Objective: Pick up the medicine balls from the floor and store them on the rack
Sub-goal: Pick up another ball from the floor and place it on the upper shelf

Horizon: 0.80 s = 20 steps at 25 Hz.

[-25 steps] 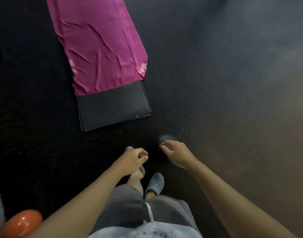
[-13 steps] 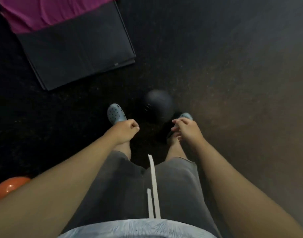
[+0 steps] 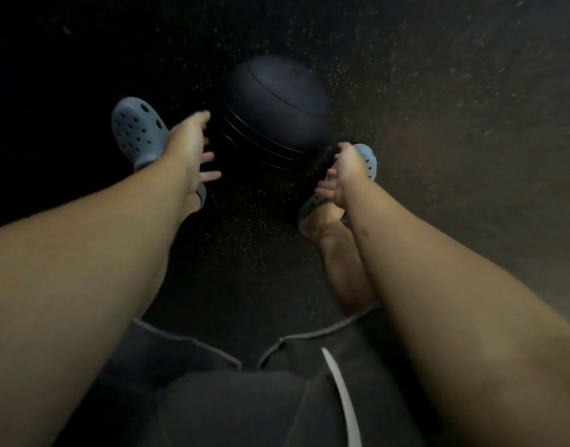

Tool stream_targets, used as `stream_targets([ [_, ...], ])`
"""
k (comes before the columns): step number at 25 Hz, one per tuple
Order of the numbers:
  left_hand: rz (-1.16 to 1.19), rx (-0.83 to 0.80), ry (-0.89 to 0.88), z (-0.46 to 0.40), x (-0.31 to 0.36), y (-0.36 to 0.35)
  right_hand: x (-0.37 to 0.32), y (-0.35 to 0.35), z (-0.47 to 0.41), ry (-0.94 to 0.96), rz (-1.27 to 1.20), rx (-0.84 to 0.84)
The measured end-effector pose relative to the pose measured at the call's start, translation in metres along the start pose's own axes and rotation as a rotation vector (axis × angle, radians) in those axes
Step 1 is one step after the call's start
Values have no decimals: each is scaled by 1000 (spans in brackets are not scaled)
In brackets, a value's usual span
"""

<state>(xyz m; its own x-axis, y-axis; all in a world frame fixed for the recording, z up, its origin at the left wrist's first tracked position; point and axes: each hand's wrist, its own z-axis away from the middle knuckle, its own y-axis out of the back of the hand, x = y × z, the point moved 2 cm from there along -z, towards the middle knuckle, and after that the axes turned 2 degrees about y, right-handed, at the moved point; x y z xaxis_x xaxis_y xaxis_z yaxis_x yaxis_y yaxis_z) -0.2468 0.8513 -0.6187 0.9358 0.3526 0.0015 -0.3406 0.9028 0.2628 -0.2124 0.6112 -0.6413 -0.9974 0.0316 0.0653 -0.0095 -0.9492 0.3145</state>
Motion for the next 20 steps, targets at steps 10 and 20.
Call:
stream_targets([
  [10, -14, -125, -15, -86, 50, -45, -55, -46, -76, 104, -125, -304],
  [20, 306, -243, -208, 189, 144, 53, -131, -14, 209, 500, -41, -381],
])
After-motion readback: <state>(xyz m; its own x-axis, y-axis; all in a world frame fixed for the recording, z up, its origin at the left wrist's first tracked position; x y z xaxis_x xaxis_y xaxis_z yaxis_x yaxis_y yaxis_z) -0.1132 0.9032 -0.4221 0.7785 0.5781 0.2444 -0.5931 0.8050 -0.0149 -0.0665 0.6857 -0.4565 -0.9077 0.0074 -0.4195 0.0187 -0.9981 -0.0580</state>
